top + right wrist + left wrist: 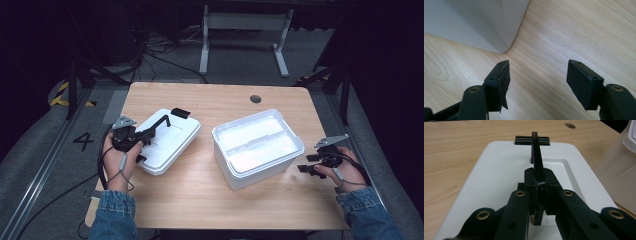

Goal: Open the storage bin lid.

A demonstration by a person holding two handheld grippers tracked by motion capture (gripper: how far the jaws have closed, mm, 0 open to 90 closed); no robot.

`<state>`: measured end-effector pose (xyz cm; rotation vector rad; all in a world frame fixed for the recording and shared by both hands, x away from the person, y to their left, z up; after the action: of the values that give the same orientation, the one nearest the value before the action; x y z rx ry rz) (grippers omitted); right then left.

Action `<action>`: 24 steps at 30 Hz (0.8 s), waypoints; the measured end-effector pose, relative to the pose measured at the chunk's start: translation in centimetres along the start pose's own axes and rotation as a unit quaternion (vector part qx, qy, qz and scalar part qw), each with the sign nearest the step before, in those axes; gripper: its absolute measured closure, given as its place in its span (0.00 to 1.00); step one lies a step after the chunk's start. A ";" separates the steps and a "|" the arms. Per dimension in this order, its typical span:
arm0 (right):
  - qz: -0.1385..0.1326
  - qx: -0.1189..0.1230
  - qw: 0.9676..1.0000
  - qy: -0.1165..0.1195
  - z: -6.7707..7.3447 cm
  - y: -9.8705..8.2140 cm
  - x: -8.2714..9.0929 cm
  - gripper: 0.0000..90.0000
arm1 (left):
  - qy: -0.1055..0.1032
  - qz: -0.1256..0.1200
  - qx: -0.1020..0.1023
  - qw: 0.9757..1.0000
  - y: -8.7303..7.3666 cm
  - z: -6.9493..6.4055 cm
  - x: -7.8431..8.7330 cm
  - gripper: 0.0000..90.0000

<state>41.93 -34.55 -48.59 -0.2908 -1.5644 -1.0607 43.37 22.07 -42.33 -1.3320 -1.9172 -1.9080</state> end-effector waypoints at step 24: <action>0.001 0.000 1.000 0.004 0.1 -0.4 -0.1 0.40 | 0.013 0.027 -0.002 1.000 -1.8 1.4 -1.8 0.94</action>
<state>41.62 -34.62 -48.80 -0.2877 -1.5563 -1.0596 43.98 22.73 -45.10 -1.3396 -1.8474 -1.8946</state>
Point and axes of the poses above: each handheld gripper's, and its own axes: x roughly backward along the jaws, y roughly out of its top, z roughly to its left, the point moved 5 cm from there along -x, roughly forward along the jaws, and after that the axes turned 6 degrees about z, right-handed, at the moved point
